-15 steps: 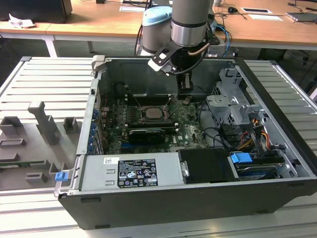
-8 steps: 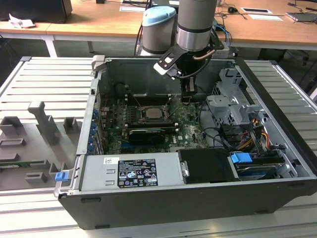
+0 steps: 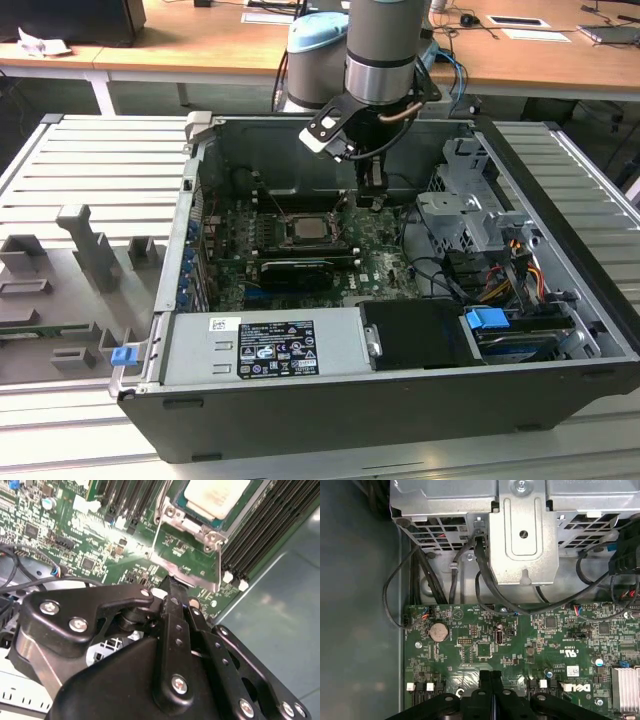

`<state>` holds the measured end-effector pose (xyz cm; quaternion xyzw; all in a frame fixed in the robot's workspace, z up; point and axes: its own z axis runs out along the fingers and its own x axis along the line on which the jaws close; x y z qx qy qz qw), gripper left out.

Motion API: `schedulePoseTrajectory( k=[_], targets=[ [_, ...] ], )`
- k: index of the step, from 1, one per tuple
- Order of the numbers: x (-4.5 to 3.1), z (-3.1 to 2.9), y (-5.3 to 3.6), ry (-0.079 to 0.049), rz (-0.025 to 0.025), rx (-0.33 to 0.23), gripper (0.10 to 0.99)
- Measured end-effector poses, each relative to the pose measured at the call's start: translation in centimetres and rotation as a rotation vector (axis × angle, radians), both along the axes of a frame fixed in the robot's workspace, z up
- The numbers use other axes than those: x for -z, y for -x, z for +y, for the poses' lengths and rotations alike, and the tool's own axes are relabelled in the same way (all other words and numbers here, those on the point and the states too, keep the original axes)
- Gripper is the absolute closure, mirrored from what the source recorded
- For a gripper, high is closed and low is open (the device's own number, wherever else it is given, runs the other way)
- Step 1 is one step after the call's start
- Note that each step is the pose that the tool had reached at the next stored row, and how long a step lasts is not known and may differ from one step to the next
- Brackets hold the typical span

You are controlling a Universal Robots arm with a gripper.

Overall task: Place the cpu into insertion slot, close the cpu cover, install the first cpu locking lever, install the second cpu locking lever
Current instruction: 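Close the cpu cover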

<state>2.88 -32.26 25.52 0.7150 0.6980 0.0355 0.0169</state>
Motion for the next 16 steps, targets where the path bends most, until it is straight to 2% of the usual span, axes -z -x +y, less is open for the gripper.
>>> schedulePoseTrajectory(
  k=[16],
  targets=[
    [0.00, 0.00, 1.45, 0.000, 0.0000, 0.000, 0.980]
  ],
)
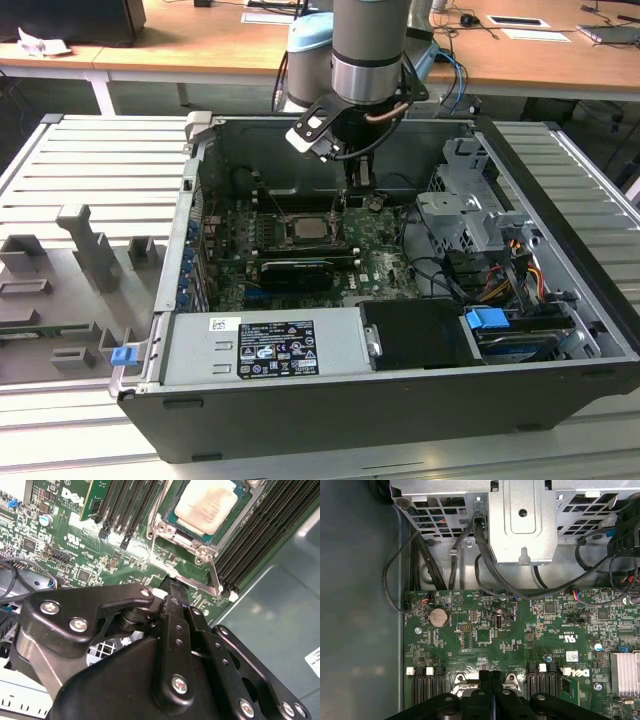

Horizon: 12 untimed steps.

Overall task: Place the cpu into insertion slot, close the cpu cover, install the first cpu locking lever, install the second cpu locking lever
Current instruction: 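Close the cpu cover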

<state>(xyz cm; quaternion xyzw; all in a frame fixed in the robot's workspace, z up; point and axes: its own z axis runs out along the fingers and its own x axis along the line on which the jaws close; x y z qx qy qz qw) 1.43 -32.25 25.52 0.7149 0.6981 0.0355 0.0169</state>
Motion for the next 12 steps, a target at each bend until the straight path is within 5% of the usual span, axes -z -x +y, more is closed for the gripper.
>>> schedulePoseTrajectory(
  k=[12],
  targets=[
    [0.00, 0.00, 0.54, 0.000, 0.0000, 0.000, 0.980]
  ],
)
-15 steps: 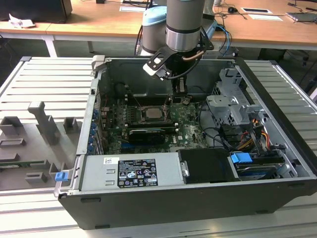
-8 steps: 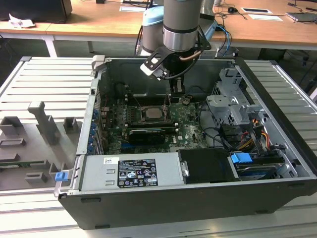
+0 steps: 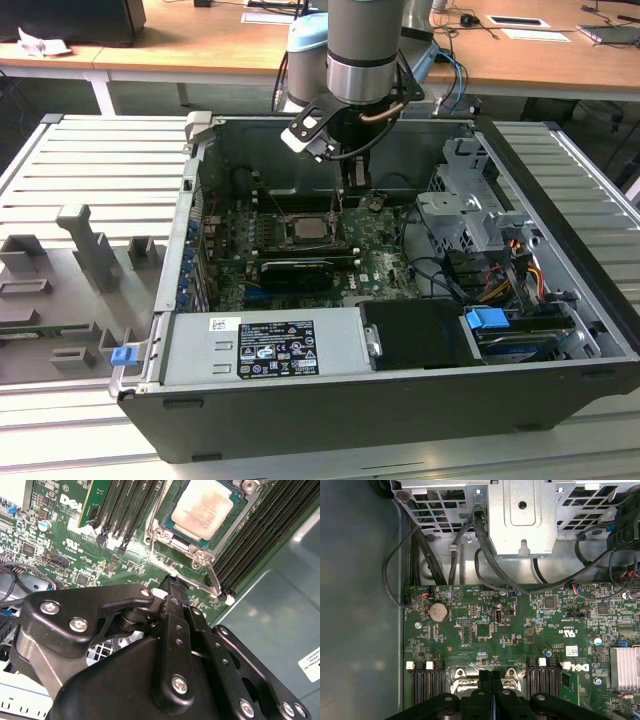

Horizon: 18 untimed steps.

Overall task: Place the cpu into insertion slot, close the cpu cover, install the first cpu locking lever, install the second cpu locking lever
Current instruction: 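Close the cpu cover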

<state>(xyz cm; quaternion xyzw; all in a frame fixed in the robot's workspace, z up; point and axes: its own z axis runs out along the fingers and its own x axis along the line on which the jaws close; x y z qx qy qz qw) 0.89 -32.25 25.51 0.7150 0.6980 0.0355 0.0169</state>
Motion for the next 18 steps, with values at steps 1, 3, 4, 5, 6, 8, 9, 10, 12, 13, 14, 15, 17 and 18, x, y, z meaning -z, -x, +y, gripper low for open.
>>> schedulePoseTrajectory(
  k=[1, 3, 4, 5, 6, 8, 9, 10, 12, 13, 14, 15, 17, 18],
  targets=[
    [0.00, 0.00, 0.02, 0.000, 0.0000, 0.000, 0.980],
    [0.00, 0.00, 0.07, 0.000, 0.0000, 0.000, 0.980],
    [0.00, 0.00, 0.10, 0.000, 0.0000, 0.000, 0.980],
    [0.00, 0.00, 0.13, 0.000, 0.0000, 0.000, 0.980],
    [0.00, 0.00, 0.16, 0.000, 0.0000, 0.000, 0.980],
    [0.00, 0.00, 0.22, 0.000, 0.0000, 0.000, 0.980],
    [0.00, 0.00, 0.26, 0.000, 0.0000, 0.000, 0.980],
    [0.00, 0.00, 0.31, 0.000, 0.0000, 0.000, 0.980],
    [0.00, 0.00, 0.45, 0.000, 0.0000, 0.000, 0.980],
    [0.00, 0.00, 0.49, 0.000, 0.0000, 0.000, 0.980],
    [0.00, 0.00, 0.52, 0.000, 0.0000, 0.000, 0.980],
    [0.00, 0.00, 0.55, 0.000, 0.0000, 0.000, 0.980],
    [0.00, 0.00, 0.62, 0.000, 0.0000, 0.000, 0.980],
    [0.00, 0.00, 0.64, 0.000, 0.0000, 0.000, 0.980]
  ],
)
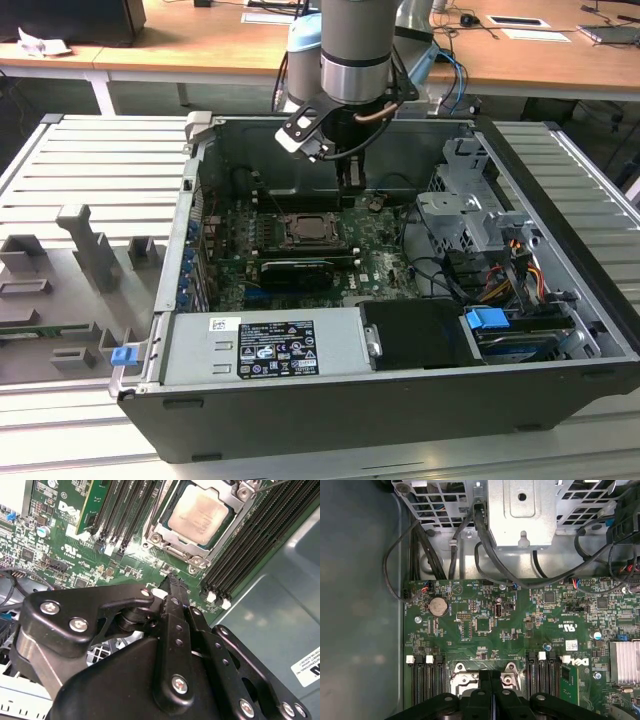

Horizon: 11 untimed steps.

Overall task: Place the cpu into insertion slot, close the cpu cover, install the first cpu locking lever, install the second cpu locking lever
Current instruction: 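Close the cpu cover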

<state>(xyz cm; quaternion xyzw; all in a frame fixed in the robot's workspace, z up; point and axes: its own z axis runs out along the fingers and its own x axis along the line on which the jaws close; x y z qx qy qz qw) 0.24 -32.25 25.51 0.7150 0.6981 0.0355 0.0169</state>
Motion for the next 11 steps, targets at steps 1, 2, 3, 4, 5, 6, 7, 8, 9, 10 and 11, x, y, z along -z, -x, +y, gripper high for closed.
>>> schedulePoseTrajectory(
  k=[1, 2, 3, 4, 5, 6, 7, 8, 9, 10, 11],
  targets=[
    [0.00, 0.00, 0.03, 0.000, 0.0000, 0.000, 0.980],
    [0.00, 0.00, 0.05, 0.000, 0.0000, 0.000, 0.980],
    [0.00, 0.00, 0.09, 0.000, 0.0000, 0.000, 0.980],
    [0.00, 0.00, 0.12, 0.000, 0.0000, 0.000, 0.980],
    [0.00, 0.00, 0.17, 0.000, 0.0000, 0.000, 0.980],
    [0.00, 0.00, 0.20, 0.000, 0.0000, 0.000, 0.980],
    [0.00, 0.00, 0.25, 0.000, 0.0000, 0.000, 0.980],
    [0.01, 0.00, 0.31, 0.000, 0.0000, 0.000, 0.980],
    [0.08, 0.00, 0.39, 0.000, 0.0000, 0.000, 0.980],
    [0.25, 0.00, 0.53, 0.000, 0.0000, 0.000, 0.980],
    [0.63, 0.00, 0.81, 0.000, -0.0001, 0.000, 0.980]
  ],
)
